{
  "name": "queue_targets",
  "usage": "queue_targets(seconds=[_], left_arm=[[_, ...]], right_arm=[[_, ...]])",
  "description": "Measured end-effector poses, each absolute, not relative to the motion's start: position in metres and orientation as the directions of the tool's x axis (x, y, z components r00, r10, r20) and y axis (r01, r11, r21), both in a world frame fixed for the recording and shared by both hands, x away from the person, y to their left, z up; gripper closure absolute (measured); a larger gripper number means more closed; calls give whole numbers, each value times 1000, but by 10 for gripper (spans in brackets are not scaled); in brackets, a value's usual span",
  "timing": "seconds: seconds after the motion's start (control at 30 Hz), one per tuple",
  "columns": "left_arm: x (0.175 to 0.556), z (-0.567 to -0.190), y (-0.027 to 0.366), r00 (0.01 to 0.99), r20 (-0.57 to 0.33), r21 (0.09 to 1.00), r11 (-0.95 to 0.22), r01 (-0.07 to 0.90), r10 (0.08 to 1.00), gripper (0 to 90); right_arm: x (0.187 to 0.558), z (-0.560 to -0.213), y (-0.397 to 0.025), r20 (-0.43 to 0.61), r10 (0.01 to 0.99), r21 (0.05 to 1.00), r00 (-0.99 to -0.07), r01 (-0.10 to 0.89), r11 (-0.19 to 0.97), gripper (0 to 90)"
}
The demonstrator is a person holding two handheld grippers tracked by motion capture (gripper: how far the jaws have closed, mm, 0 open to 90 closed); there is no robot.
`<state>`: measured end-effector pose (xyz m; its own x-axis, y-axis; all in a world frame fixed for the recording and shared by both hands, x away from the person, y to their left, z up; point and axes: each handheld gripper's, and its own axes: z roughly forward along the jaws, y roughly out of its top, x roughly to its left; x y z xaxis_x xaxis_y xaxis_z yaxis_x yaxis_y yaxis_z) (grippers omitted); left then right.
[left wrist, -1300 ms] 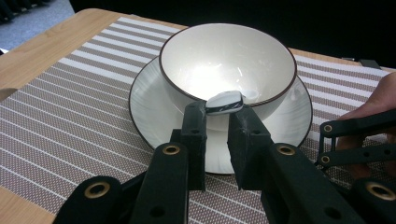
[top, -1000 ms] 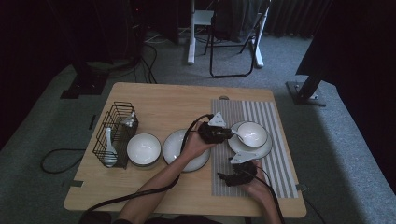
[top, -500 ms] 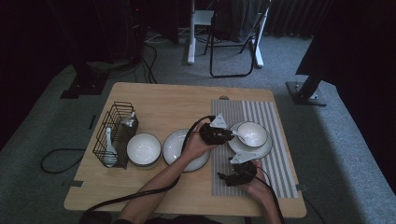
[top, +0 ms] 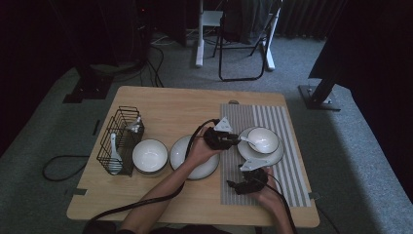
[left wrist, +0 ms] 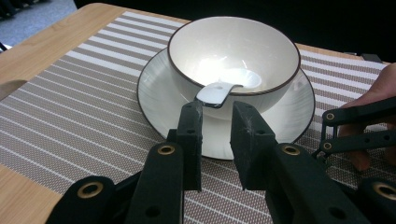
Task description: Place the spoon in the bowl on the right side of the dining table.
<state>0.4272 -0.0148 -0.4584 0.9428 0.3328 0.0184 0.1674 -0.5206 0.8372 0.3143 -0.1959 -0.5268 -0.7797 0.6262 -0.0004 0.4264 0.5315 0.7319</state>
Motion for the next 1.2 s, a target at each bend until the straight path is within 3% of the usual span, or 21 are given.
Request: queue_targets(seconds=[1.2], left_arm=[[419, -422, 30, 950, -63, 864, -460, 206, 307, 622]], right_arm=[[314, -527, -196, -2, 626, 732, -780, 426, 532, 194]])
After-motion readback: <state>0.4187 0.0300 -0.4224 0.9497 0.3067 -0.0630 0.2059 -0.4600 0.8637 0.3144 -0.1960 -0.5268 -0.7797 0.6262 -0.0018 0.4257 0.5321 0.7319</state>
